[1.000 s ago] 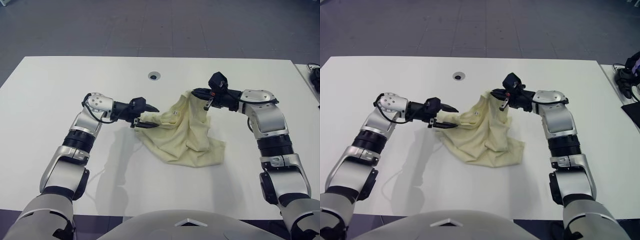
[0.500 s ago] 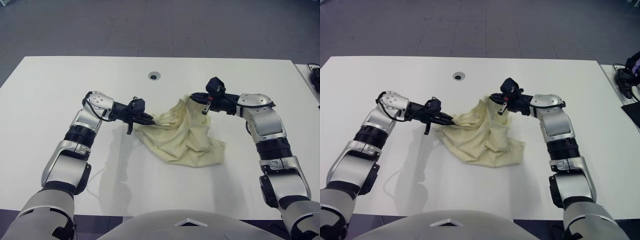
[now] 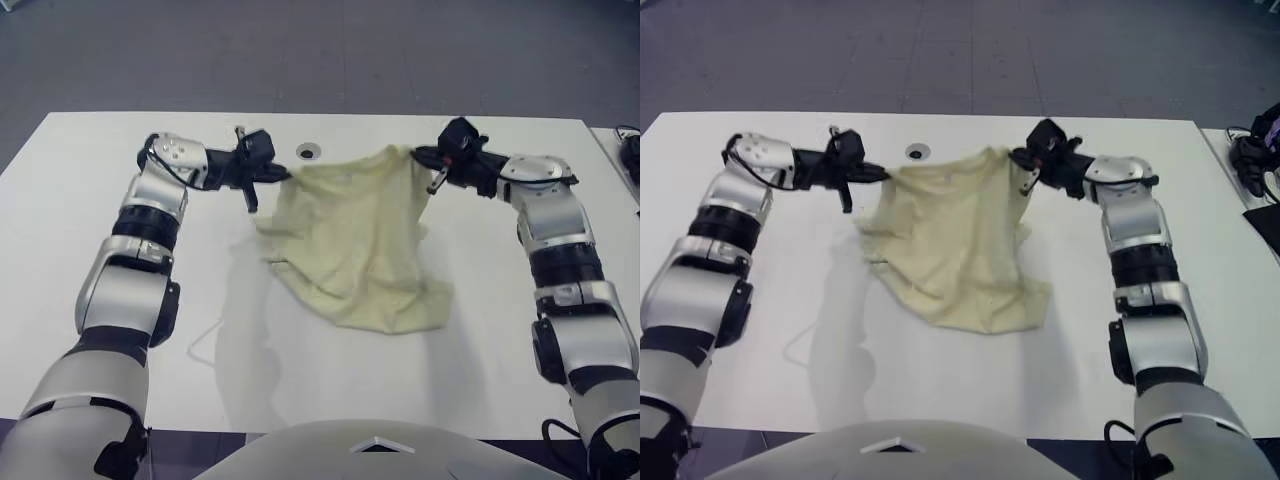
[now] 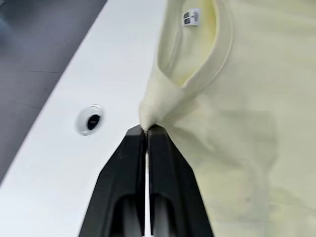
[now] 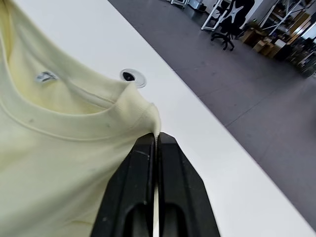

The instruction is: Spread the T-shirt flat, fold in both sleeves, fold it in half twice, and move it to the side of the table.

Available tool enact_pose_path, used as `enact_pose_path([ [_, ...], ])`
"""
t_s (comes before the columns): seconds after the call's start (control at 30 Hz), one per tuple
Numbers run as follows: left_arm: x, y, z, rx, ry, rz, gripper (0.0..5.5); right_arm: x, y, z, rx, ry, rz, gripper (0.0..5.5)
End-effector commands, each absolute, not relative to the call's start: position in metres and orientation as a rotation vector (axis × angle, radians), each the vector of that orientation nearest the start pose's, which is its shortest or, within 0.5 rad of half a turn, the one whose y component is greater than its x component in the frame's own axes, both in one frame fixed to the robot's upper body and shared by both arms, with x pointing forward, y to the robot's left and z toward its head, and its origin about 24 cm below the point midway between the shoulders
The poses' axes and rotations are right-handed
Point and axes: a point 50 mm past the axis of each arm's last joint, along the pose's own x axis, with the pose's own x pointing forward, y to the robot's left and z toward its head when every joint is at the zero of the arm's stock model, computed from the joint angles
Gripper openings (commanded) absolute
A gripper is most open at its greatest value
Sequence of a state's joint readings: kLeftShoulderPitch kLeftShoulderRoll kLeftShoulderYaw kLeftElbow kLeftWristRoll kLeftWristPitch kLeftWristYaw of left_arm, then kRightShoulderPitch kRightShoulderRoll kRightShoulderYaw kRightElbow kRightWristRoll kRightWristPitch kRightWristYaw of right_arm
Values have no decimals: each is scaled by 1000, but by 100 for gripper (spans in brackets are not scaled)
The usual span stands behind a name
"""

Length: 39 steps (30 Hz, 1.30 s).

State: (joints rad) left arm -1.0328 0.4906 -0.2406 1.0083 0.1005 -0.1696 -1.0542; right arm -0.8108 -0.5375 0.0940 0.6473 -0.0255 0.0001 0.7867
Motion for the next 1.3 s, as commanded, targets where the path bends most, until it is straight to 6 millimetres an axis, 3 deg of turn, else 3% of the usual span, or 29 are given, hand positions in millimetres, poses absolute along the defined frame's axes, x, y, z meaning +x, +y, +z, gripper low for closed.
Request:
enact_pose_path([
  [0.03, 402, 163, 189, 867, 142, -924, 3, 396, -191, 193, -691, -86, 620, 0],
  [0.33, 426, 154, 249, 1136, -9, -468, 3, 421, -172, 261, -1024, -310, 282, 0],
  [0.5, 428, 160, 267, 1210, -65, -352, 3, 422, -171, 291, -1096, -389, 144, 0],
  [0.63, 426, 167, 266, 1263, -63, -366, 3, 420, -177, 293, -1128, -409, 133, 0],
  [0.77, 418, 177, 242, 1305, -12, -561, 3, 412, -197, 270, -1159, -367, 261, 0],
  [0.9, 379, 200, 201, 1323, 7, -821, 3, 383, -233, 215, -1132, -224, 513, 0],
  [1.0, 322, 198, 171, 1319, 30, -1019, 3, 332, -248, 185, -1079, -90, 713, 0],
  [1.13, 245, 178, 145, 1227, 97, -1280, 3, 253, -240, 161, -971, 124, 1052, 0],
  [1.3, 180, 163, 114, 1135, 250, -1530, 3, 196, -229, 136, -950, 449, 1321, 0],
])
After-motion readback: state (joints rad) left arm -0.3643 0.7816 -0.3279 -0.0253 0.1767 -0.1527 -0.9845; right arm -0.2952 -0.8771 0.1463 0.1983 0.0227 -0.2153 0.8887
